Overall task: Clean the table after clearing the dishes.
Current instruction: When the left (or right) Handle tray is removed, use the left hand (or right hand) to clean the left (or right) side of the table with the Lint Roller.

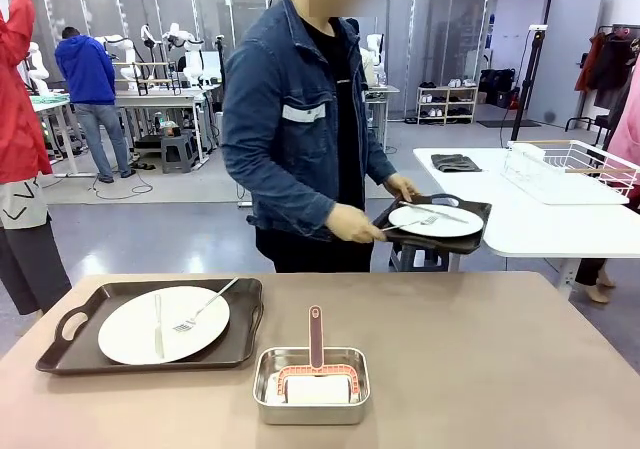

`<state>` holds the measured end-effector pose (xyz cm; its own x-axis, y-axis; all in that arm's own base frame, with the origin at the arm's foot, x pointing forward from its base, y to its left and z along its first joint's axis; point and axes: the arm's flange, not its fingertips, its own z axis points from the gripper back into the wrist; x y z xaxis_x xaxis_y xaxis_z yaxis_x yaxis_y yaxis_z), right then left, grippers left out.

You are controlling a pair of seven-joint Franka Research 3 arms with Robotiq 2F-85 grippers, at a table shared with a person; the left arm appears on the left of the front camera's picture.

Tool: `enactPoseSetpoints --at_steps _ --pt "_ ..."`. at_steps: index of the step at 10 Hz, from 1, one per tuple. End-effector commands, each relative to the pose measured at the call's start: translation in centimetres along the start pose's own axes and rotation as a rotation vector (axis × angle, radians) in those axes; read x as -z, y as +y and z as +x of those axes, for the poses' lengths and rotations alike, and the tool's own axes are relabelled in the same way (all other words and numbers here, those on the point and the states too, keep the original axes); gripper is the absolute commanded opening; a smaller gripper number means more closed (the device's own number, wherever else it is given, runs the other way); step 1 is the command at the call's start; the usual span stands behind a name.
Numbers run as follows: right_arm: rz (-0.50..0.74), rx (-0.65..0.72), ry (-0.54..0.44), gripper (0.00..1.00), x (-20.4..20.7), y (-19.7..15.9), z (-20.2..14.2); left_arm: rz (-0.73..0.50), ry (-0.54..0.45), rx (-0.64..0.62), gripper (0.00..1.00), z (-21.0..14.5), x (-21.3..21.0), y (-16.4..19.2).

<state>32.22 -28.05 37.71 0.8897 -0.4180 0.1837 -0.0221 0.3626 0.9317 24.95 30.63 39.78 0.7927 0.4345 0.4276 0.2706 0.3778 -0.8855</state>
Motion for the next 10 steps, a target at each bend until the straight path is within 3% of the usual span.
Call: enactPoseSetpoints --at_steps 1,7,8,10 --pt "0.007 0.003 0.001 1.00 -0.3 0.1 -0.2 -0.005 0.000 0.000 1.00 -0.2 -0.2 -0.1" --pt "0.000 0.000 0.000 1.00 0.0 0.0 0.0 -0.005 0.000 0.000 1.00 -0.2 -0.2 -0.1" --pt "-0.131 -0.123 0.012 1.00 1.6 2.7 1.2 -0.005 0.000 0.000 1.00 -0.2 -0.2 -0.1" --pt "-0.233 -0.311 0.141 1.00 8.2 9.5 3.5 -0.005 0.000 0.000 1.00 -0.2 -0.2 -0.1"
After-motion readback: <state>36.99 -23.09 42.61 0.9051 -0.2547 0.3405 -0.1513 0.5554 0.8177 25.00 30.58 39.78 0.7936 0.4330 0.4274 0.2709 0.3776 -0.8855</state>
